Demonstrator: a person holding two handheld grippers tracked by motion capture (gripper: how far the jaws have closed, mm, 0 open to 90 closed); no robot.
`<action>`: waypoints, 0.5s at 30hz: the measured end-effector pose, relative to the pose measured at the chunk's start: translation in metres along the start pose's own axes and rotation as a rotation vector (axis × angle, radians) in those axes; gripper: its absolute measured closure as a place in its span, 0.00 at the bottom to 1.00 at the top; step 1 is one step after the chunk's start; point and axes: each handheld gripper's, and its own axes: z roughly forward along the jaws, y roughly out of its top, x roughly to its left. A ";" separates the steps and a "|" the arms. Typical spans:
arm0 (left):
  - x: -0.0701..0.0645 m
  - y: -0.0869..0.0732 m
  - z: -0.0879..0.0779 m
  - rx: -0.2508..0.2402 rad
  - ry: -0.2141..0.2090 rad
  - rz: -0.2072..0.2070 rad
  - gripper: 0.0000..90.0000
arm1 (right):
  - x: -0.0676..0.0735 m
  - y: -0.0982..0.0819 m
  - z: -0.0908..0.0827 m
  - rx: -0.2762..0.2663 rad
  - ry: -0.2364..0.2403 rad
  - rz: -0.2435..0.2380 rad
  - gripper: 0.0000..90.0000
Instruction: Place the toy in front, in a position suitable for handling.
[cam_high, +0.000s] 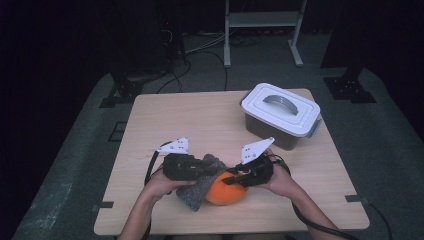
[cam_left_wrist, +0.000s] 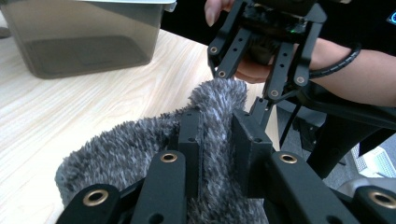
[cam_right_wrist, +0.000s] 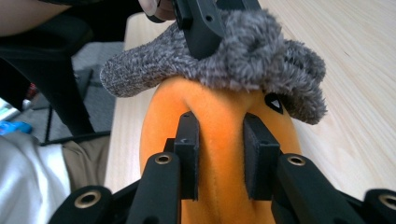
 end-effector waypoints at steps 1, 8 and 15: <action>0.000 -0.001 0.000 0.013 0.003 0.004 0.83 | 0.000 0.000 0.001 0.000 0.007 0.005 0.77; 0.007 -0.011 0.001 0.000 -0.008 -0.033 0.83 | -0.008 -0.017 -0.006 -0.010 0.034 0.018 0.74; 0.010 -0.012 0.005 -0.002 -0.005 -0.044 0.83 | -0.018 -0.037 -0.025 -0.033 0.028 0.058 0.71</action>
